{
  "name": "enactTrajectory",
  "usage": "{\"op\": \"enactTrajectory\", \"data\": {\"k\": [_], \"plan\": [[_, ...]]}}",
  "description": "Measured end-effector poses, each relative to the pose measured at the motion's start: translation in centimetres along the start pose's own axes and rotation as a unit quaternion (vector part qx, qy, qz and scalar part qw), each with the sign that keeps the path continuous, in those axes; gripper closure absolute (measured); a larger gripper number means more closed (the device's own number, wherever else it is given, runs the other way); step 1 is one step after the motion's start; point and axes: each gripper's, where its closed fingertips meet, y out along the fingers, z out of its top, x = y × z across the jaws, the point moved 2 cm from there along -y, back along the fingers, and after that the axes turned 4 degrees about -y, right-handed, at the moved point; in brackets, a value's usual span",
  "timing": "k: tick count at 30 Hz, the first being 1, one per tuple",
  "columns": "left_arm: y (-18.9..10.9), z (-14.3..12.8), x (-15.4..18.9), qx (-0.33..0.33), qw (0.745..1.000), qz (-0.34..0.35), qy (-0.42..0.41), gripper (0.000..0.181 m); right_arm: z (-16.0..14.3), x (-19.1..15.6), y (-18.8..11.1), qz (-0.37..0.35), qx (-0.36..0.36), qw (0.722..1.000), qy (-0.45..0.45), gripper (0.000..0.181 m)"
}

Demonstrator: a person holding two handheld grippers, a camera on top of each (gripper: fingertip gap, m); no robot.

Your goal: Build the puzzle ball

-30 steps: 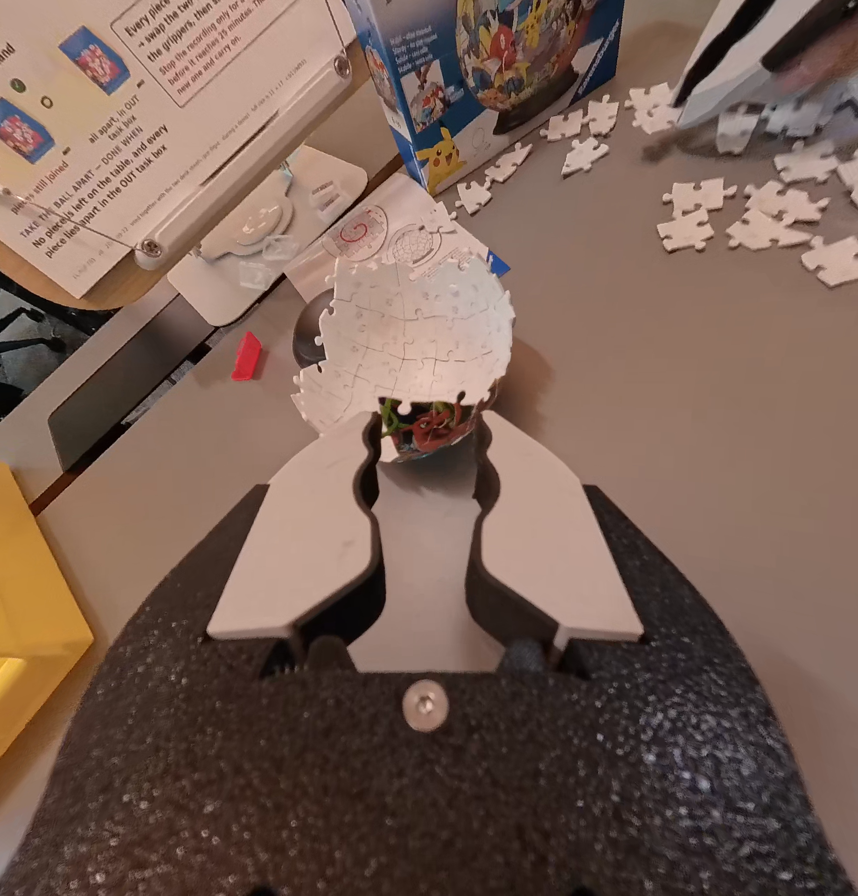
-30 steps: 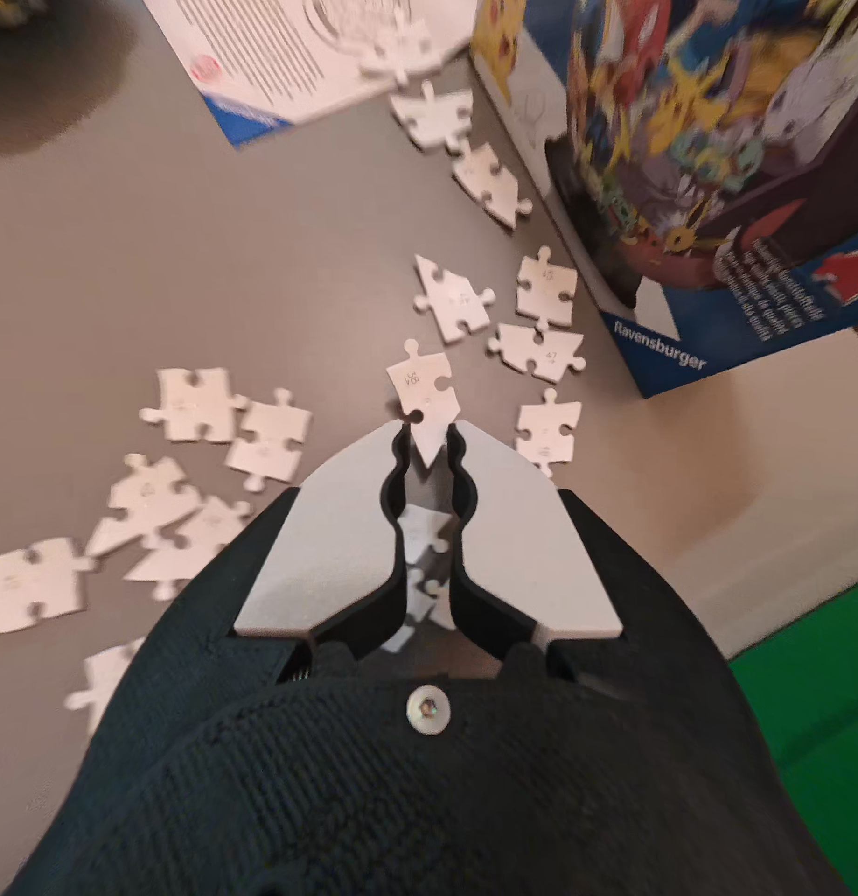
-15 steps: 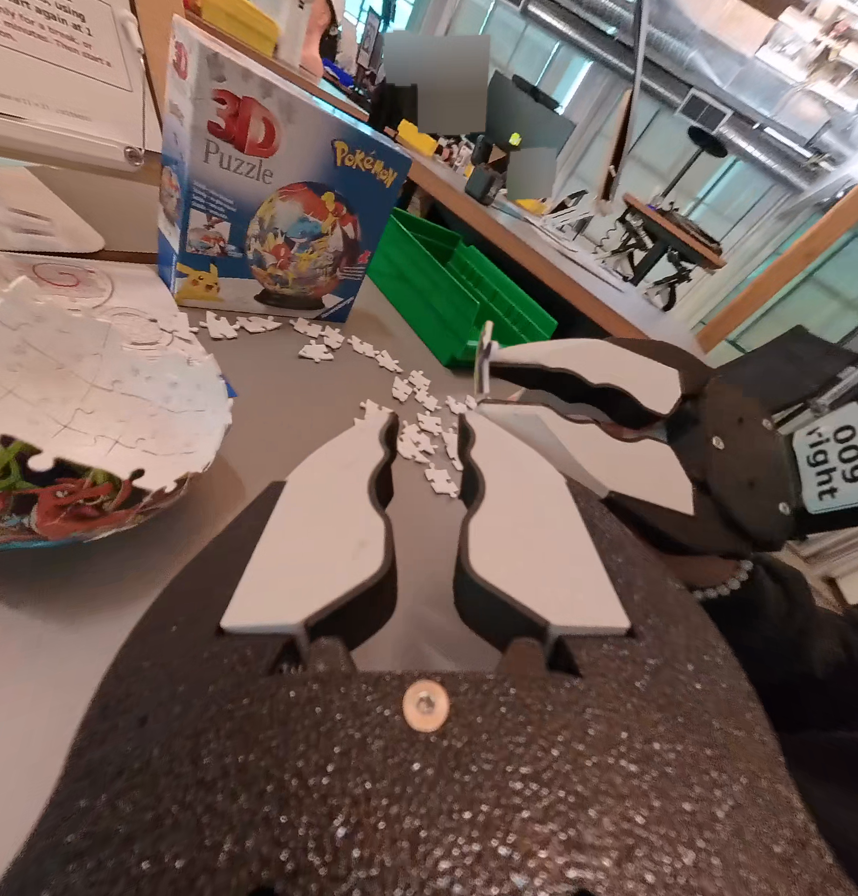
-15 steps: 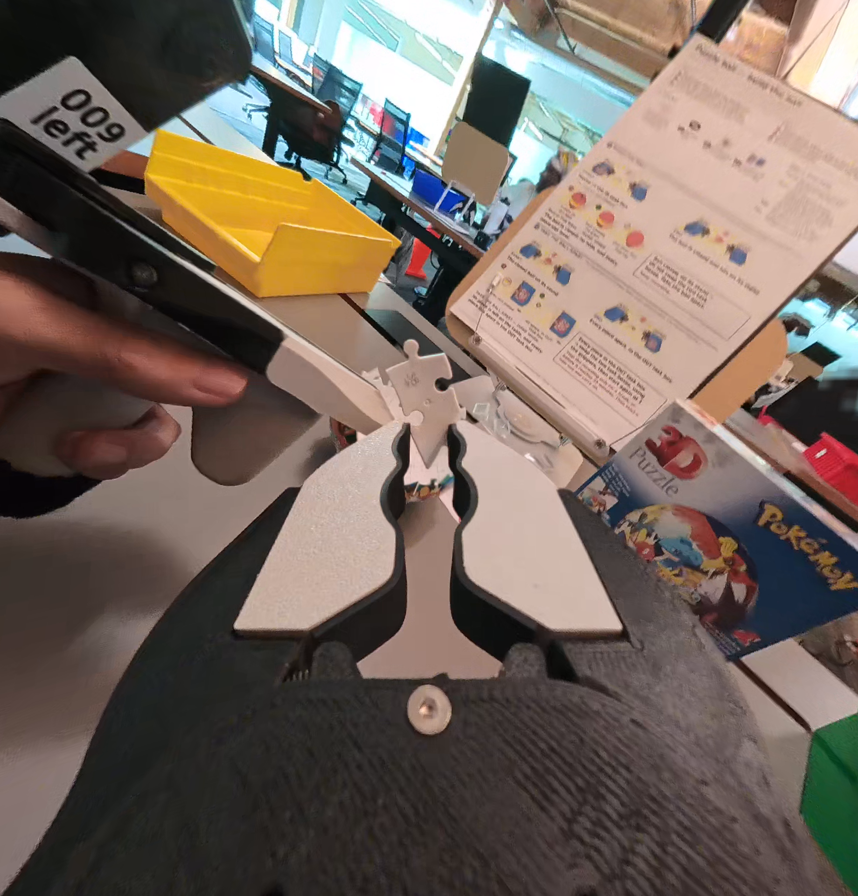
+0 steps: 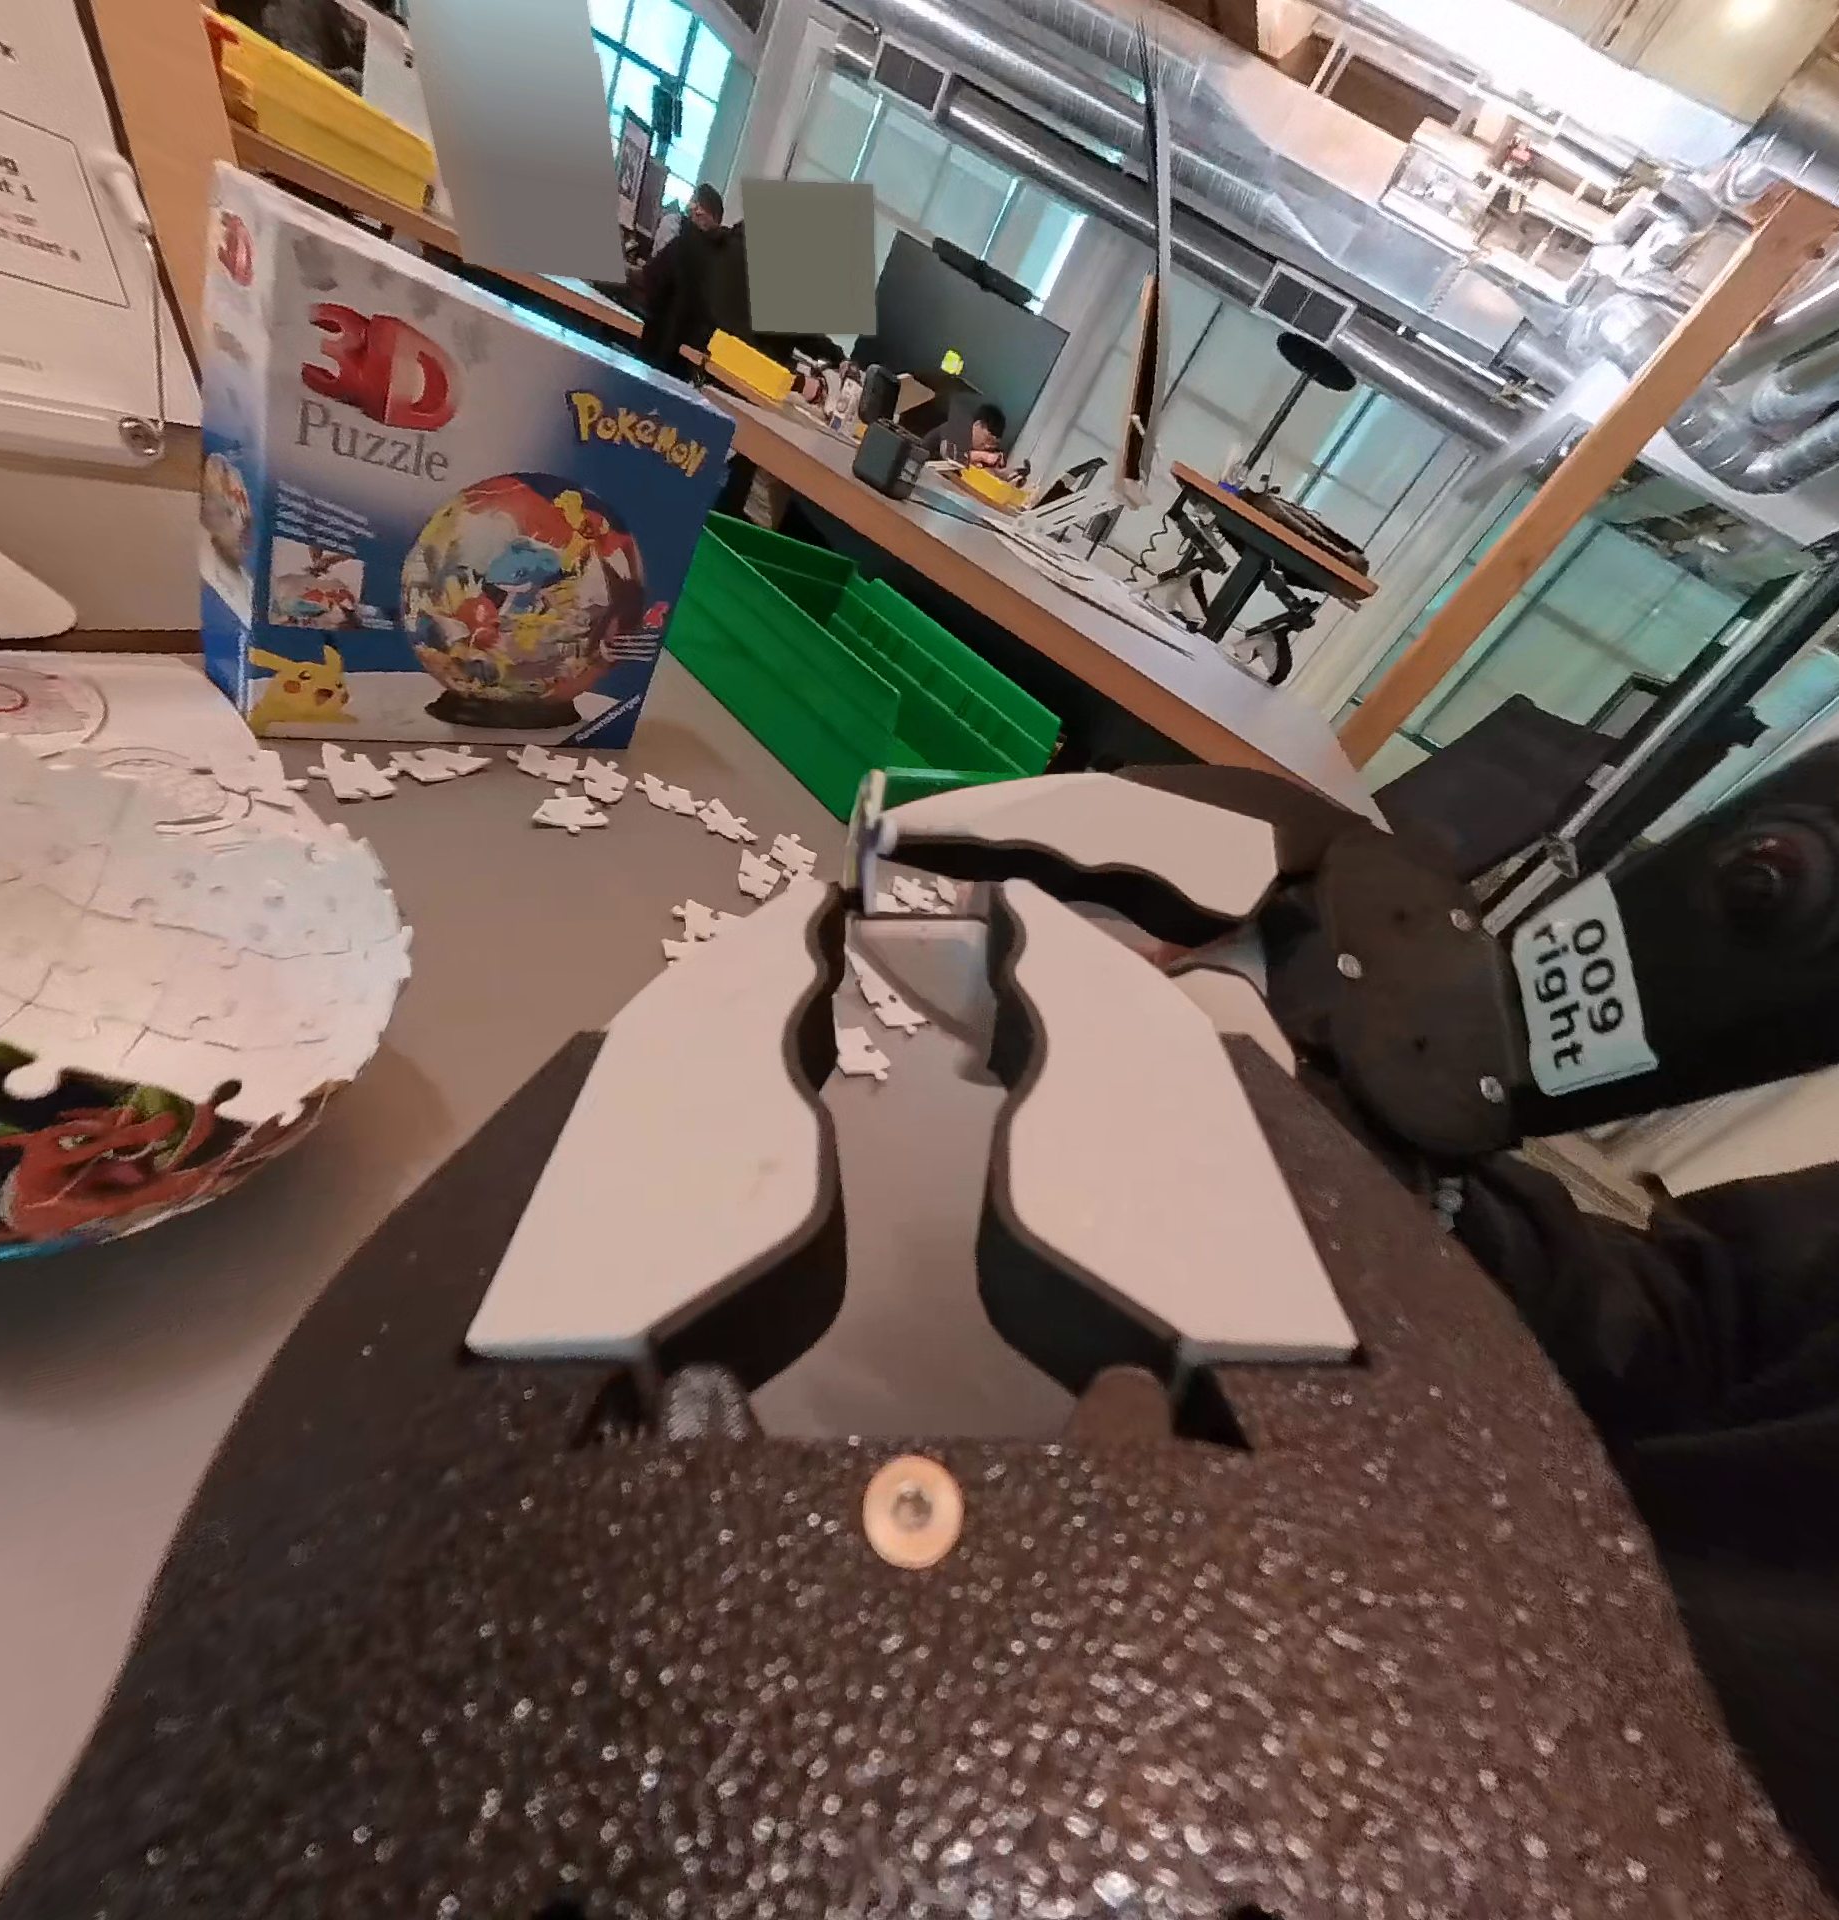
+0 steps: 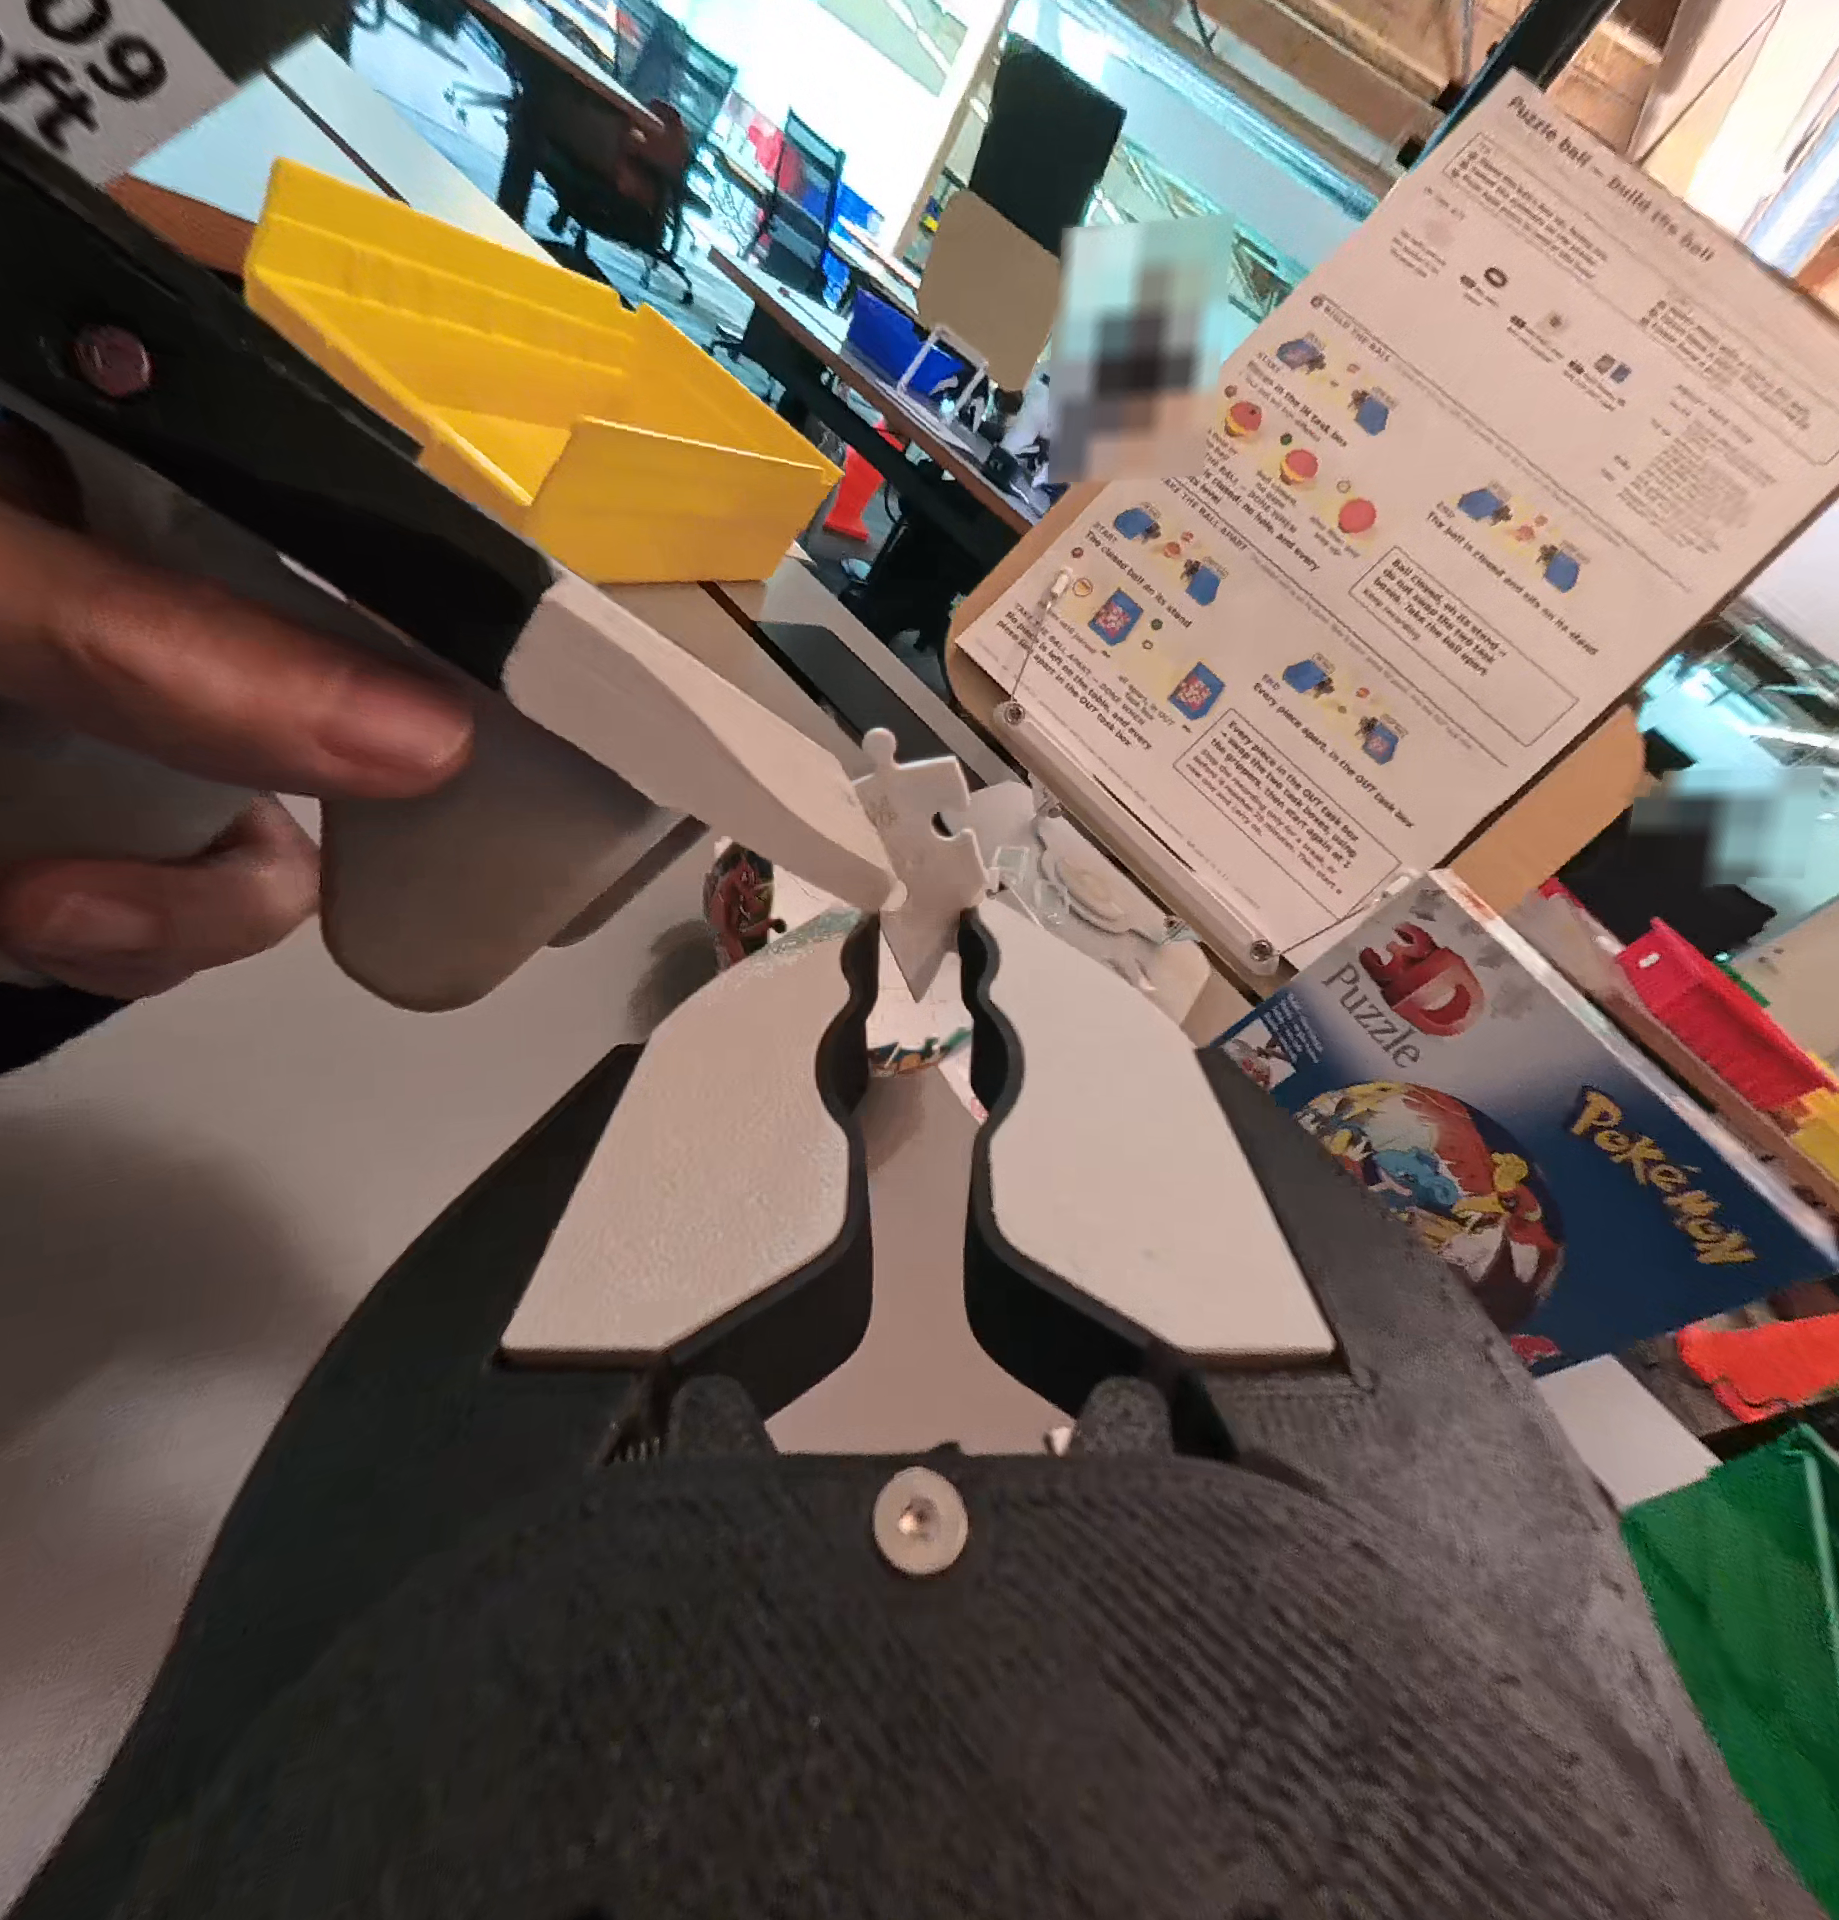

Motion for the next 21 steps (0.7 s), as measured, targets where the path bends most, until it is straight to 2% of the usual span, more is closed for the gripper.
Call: {"op": "enactTrajectory", "data": {"k": [1,3,5,10,14,16,18,21], "plan": [[0.0,0.0,0.0,-0.001,1.000,0.005,0.003,0.160,0.1,-0.1,0.0,-0.003,0.005,1.000,-0.008,0.166],[-0.1,0.1,-0.6,0.002,0.999,0.033,0.018,0.177,0.3,-0.2,-0.1,-0.004,0.010,1.000,-0.010,0.166],[-0.2,0.1,-0.8,0.001,0.999,0.043,0.030,0.178,0.4,-0.4,-0.1,-0.006,0.007,1.000,-0.016,0.167],[-0.3,-0.2,-1.7,-0.012,0.996,0.069,0.050,0.179,0.4,-0.8,0.0,-0.005,0.013,1.000,-0.009,0.181],[-0.3,-0.6,-2.4,-0.042,0.991,0.091,0.087,0.179,0.3,-1.5,0.1,0.026,0.020,0.999,-0.009,0.180],[-0.7,-0.5,-2.9,-0.053,0.989,0.094,0.097,0.179,0.8,-1.0,-0.4,0.051,0.045,0.998,0.011,0.171],[-1.1,-0.8,-3.0,-0.093,0.986,0.076,0.112,0.179,0.8,-0.2,-0.6,0.077,0.060,0.995,0.029,0.161],[-1.7,-2.1,-3.0,-0.185,0.967,0.046,0.167,0.179,0.9,-0.3,-0.6,0.158,0.081,0.983,0.046,0.163]]}}
